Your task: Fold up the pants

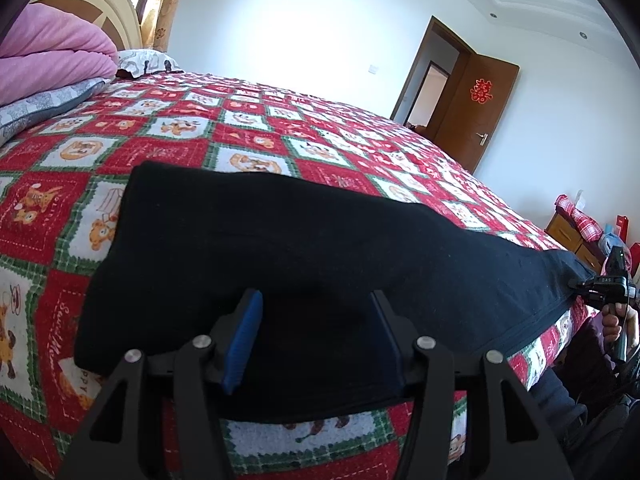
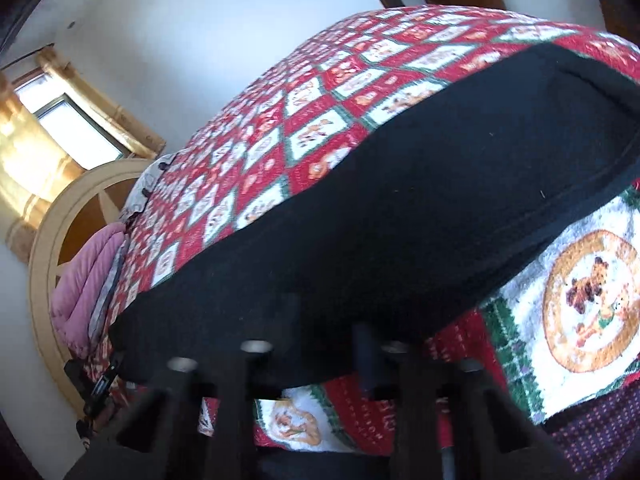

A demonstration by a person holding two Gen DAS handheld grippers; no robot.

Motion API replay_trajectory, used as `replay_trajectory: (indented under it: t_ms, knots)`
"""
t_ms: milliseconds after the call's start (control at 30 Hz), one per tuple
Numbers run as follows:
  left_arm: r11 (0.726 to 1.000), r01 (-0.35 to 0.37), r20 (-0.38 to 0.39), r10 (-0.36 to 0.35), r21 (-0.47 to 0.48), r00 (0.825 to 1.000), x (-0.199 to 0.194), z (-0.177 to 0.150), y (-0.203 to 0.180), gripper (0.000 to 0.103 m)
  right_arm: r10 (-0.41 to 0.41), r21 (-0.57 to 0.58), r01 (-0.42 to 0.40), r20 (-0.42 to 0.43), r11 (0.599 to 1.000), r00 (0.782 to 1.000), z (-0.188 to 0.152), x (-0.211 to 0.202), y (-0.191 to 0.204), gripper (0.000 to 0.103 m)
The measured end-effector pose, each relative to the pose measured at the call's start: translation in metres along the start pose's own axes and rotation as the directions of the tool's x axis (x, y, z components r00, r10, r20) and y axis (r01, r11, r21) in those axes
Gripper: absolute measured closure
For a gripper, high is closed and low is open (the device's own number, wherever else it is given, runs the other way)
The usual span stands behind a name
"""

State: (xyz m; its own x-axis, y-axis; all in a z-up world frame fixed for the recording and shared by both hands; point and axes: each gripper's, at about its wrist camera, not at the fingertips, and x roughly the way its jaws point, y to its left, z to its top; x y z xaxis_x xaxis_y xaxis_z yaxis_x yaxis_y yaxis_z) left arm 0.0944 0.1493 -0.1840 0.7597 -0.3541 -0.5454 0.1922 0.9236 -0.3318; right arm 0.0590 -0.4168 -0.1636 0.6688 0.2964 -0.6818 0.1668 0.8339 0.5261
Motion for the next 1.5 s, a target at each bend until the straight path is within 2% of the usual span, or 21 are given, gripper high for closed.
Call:
replay_trajectory:
  t_ms: [67,133,300,367,433,533,600,700,800,967,1100,1200,1267,1400,1500]
  knots:
    - [1.000,0.000,0.002,0.000,0.000,1.000,0.000,-0.001,0.000,0.045,0.002,0.009,-0.002,0.004,1.000,1.000,-0.001,-0.001,-0.002,0.100]
    - [1.000,-0.001,0.001,0.001,0.002,1.000,0.000,-0.001,0.000,0.045,0.009,-0.004,-0.009,0.012,1.000,1.000,-0.002,-0.007,0.000,0.100]
    - [1.000,0.004,0.001,-0.004,0.002,1.000,0.000,-0.001,0.000,0.045,0.090,-0.018,-0.089,0.053,0.996,0.995,-0.003,-0.038,0.008,0.101]
    - [1.000,0.006,0.003,-0.006,0.005,1.000,0.000,-0.001,0.000,0.045,0.084,-0.026,-0.082,0.069,0.996,0.994,-0.003,-0.045,0.009,0.101]
    - [1.000,0.010,0.003,-0.010,0.006,1.000,0.000,-0.001,0.001,0.045,0.041,-0.040,-0.039,0.055,0.998,0.998,-0.005,-0.038,0.005,0.100]
    - [1.000,0.021,-0.003,-0.021,0.003,1.000,-0.001,-0.001,0.002,0.045,-0.001,-0.002,0.001,-0.026,1.000,1.000,-0.010,-0.012,-0.012,0.100]
    - [1.000,0.025,-0.004,-0.025,-0.002,1.000,-0.002,0.000,0.003,0.045,0.010,0.020,-0.009,-0.034,1.000,0.999,-0.012,-0.008,-0.019,0.100]
    - [1.000,0.013,-0.002,-0.013,-0.004,1.000,-0.005,0.003,0.000,0.045,-0.010,-0.027,0.010,-0.006,1.000,1.000,-0.009,-0.018,-0.012,0.100]
    - [1.000,-0.007,0.021,0.006,0.030,1.000,-0.011,0.009,-0.011,0.037,-0.011,-0.029,0.010,-0.016,1.000,1.000,-0.012,-0.016,-0.014,0.100]
    - [0.991,0.050,0.062,-0.058,0.127,0.996,-0.021,0.020,-0.053,0.029,-0.020,-0.047,0.018,-0.030,0.999,0.999,-0.013,-0.018,-0.012,0.100]
    - [0.980,0.128,0.016,-0.131,0.151,0.991,-0.008,0.020,-0.081,0.028,-0.035,-0.055,0.032,-0.046,0.998,0.998,-0.015,-0.015,-0.013,0.100]
    - [0.964,0.196,-0.017,-0.196,0.178,0.980,0.007,0.018,-0.106,0.027,-0.061,-0.124,0.052,-0.072,0.991,0.995,-0.017,-0.015,-0.002,0.099]
    - [0.951,0.234,-0.048,-0.229,0.200,0.972,0.021,0.016,-0.124,0.025,-0.062,-0.159,0.054,-0.050,0.986,0.997,-0.015,-0.024,0.007,0.098]
    - [0.939,0.286,-0.114,-0.268,0.192,0.957,0.047,0.005,-0.145,0.025,-0.086,-0.194,0.097,0.065,0.976,0.994,0.000,-0.063,0.009,0.097]
    - [0.937,0.296,-0.150,-0.271,0.184,0.951,0.056,-0.005,-0.151,0.025,-0.163,-0.174,0.195,0.186,0.965,0.969,0.025,-0.092,-0.003,0.097]
